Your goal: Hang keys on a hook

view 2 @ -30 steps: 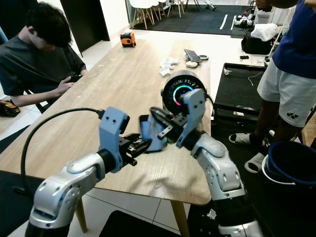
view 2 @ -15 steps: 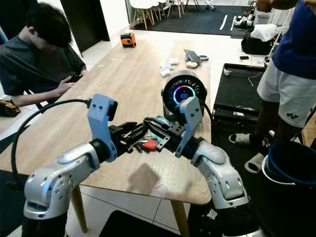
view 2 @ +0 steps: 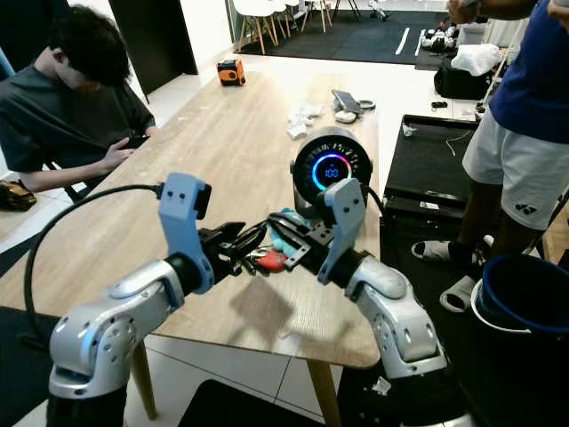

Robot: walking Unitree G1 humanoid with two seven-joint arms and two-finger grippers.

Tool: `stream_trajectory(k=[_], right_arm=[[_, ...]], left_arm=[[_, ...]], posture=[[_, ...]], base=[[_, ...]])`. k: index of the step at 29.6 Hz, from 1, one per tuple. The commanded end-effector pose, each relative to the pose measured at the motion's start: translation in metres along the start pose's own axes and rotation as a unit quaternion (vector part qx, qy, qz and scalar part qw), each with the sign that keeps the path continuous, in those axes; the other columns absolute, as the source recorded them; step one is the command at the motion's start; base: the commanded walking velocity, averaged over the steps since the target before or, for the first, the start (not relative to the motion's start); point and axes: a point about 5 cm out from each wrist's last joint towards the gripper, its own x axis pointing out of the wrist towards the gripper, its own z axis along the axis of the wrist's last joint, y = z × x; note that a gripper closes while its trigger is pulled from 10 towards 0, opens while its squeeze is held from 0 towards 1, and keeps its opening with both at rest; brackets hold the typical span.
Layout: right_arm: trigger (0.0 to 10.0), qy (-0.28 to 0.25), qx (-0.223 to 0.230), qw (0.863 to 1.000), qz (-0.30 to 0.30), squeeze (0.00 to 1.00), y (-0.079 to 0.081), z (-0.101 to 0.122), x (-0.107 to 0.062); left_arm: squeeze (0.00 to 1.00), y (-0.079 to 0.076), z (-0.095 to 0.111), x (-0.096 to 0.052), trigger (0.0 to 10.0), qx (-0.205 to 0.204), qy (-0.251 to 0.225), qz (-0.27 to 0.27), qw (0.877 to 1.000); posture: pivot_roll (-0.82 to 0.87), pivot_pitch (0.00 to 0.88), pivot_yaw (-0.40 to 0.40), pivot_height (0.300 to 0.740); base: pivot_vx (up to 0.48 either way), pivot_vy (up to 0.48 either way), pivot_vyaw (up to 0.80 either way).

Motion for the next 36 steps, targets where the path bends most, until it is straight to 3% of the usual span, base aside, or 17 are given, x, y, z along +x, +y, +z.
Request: stream_trajectory(k=[1, 7, 20, 22, 36], right_arm=[[10.0, -0.012, -0.003, 0.999, -0.046, 0.00, -0.012, 0.002, -0.003], [10.0, -0.025, 0.008, 0.996, -0.089, 0.00, -0.021, 0.003, -0.003], [10.0, -0.055, 0.015, 0.994, -0.091, 0.00, -0.018, 0.012, 0.011], [10.0, -0.050, 0.023, 0.994, -0.095, 0.00, -0.015, 0.005, 0.016], [10.0, -0.067, 0.038, 0.994, -0.073, 0.00, 0.001, 0.009, 0.030]], left_arm=[[0.00, 0.003, -0.004, -0.005, 10.0, -0.005, 0.002, 0.004, 1.000], [0.00, 0.001, -0.007, -0.005, 10.0, -0.005, 0.006, -0.002, 1.000], [0.00, -0.018, -0.014, -0.005, 10.0, -0.014, 0.018, -0.055, 0.998], [0.00, -0.020, -0.015, 0.002, 10.0, -0.019, 0.014, -0.039, 0.999], [0.00, -0.018, -0.016, 0.002, 10.0, -0.011, 0.015, -0.030, 0.999]], posture=[[0.12, 0.185, 0.061, 0.740], [0.12, 0.186, 0.063, 0.740], [0.11, 0.187, 0.048, 0.740], [0.11, 0.180, 0.047, 0.740], [0.11, 0.177, 0.042, 0.740]], base=[[0.000, 0.000, 0.00], [0.000, 0.000, 0.00], [0.000, 0.000, 0.00], [0.000, 0.000, 0.00], [0.000, 0.000, 0.00]])
